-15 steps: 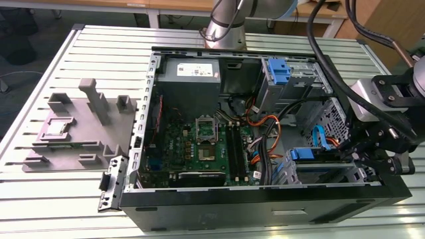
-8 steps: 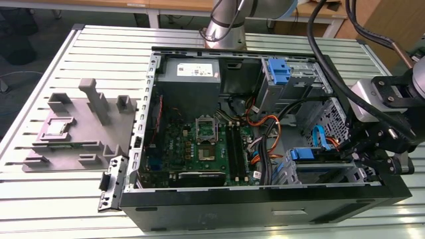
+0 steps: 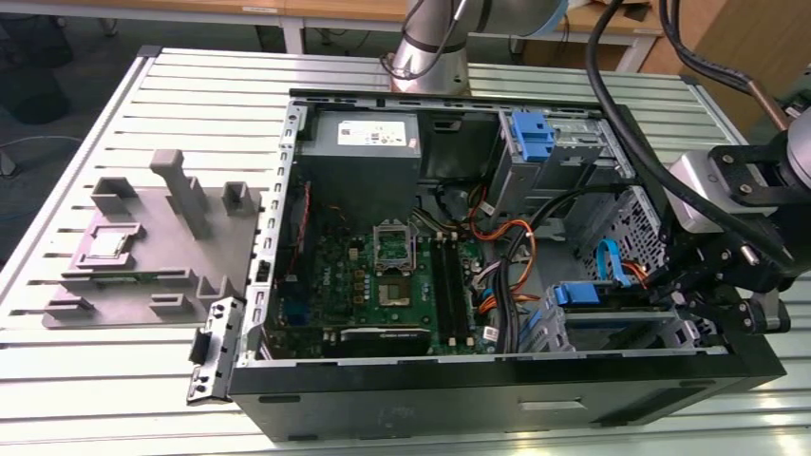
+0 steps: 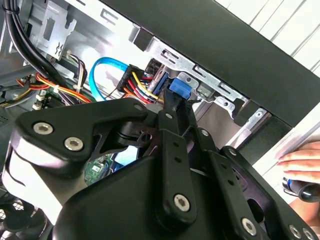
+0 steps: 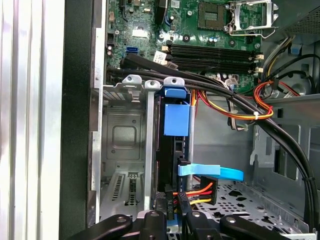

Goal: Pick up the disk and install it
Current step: 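Insert the second disk wire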

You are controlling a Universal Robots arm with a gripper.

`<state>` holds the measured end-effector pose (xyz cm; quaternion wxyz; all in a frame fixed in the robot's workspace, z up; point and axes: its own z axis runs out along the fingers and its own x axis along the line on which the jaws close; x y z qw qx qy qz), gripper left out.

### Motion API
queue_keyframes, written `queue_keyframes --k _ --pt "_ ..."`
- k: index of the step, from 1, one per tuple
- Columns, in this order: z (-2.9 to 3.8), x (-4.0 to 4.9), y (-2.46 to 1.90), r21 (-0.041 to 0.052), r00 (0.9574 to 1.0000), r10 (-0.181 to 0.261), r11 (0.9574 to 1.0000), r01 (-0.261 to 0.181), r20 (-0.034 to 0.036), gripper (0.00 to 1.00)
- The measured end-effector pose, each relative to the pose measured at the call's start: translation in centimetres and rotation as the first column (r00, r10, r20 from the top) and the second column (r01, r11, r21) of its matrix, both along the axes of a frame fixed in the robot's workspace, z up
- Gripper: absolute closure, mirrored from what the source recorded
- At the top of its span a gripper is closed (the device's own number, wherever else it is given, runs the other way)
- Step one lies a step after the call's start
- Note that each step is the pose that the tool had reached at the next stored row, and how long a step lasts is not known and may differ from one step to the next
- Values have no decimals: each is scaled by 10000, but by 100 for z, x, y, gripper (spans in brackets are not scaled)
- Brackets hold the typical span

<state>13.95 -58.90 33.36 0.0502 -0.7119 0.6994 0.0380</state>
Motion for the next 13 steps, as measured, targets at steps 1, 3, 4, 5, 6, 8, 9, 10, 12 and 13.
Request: queue_keyframes --k 1,3,4,5,6,8,9,10,12,13 --pt "0 0 0 1 10000 0 10000 0 0 77" --pt "0 0 0 -1 10000 0 10000 0 0 78" --pt "0 0 0 -1 10000 0 10000 0 0 84" --pt "0 0 0 -1 10000 0 10000 0 0 84" --pt "0 0 0 0 10000 0 10000 0 0 84" --pt "0 0 0 0 10000 -1 10000 1 0 84" --pt "0 0 0 0 10000 -1 10000 1 0 84" --pt "2 0 0 2 10000 0 10000 0 0 84" --pt "19 0 0 2 10000 -1 10000 1 0 84" --pt "28 0 0 1 10000 -1 10000 1 0 84"
